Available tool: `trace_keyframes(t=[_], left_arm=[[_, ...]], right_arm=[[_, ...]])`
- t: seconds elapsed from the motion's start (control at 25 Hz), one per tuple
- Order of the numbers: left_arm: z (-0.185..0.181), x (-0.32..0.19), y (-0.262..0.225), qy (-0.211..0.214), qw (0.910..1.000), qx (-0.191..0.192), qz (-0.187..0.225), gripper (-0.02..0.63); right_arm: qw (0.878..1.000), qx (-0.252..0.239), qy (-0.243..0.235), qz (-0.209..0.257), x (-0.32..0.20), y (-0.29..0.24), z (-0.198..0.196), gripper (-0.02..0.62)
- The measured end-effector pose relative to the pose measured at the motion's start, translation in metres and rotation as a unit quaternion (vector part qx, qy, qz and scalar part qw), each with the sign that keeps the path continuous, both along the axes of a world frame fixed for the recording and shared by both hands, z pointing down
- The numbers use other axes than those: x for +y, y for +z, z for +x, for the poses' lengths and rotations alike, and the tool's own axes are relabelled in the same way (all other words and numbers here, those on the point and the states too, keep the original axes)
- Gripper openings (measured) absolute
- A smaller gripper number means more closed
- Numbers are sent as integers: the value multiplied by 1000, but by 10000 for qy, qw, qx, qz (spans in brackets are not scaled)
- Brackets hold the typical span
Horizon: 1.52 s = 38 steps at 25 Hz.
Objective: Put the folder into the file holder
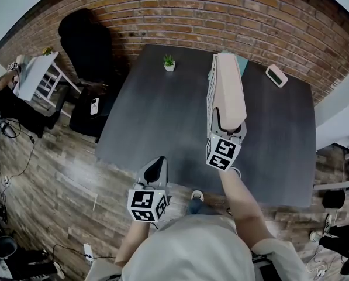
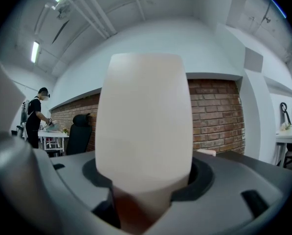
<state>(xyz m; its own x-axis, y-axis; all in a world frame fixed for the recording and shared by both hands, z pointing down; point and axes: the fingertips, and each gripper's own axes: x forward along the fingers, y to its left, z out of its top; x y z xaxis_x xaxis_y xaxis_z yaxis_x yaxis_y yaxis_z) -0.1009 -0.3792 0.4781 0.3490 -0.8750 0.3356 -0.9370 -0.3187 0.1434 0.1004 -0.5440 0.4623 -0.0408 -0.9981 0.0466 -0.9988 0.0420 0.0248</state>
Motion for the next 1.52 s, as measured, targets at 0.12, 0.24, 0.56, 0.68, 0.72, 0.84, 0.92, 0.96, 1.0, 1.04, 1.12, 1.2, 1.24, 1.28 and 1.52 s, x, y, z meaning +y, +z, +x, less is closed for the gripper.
trace_keyframes(t=[0.12,0.24,0.56,0.68,0.72,0.84,0.92,0.96,1.0,1.04,1.12,1.2,1.24,1.28,1.52], left_arm=[[0,2,1,9,10000,1,-5,11],[0,7,-1,33,10000,0,3,11],[-3,36,-1,102,9999,-4,-34,11],[-6,51,0,151,9999,-17,-39,11],[-7,56,1,170,9998,-13,-35,11],[-9,74,3,248,9997,1,-13,11],[-8,87,5,329,9995,12,6,11],[-7,95,6,375,9993,18,12,11],[-6,102,8,418,9991,23,13,11],[-5,109,9,457,9990,27,13,11],[-4,123,10,528,9986,41,20,11],[-3,138,9,609,9981,69,51,11],[-2,145,8,653,9978,83,72,11],[-1,152,8,695,9975,94,94,11],[-1,202,8,836,9963,163,135,11]], right_arm=[[10000,62,-69,-25,-2,2,-2,288],[9998,84,-95,-162,-3,4,-2,302],[9987,92,-225,-442,27,2,3,334],[9985,76,-243,-493,56,4,5,333],[9983,79,-257,-523,68,6,6,318],[9976,120,-255,-624,108,13,10,262],[9975,136,-241,-644,136,15,13,214],[9976,123,-237,-641,151,16,14,187],[9977,102,-230,-634,164,15,15,165],[9977,80,-220,-629,178,15,15,144],[9978,37,-196,-634,204,14,14,106],[9978,-22,-194,-641,229,12,12,65],[9978,-55,-206,-632,242,10,11,55],[9978,-88,-229,-616,254,8,9,50],[9972,-160,-534,-502,329,-4,-10,6]])
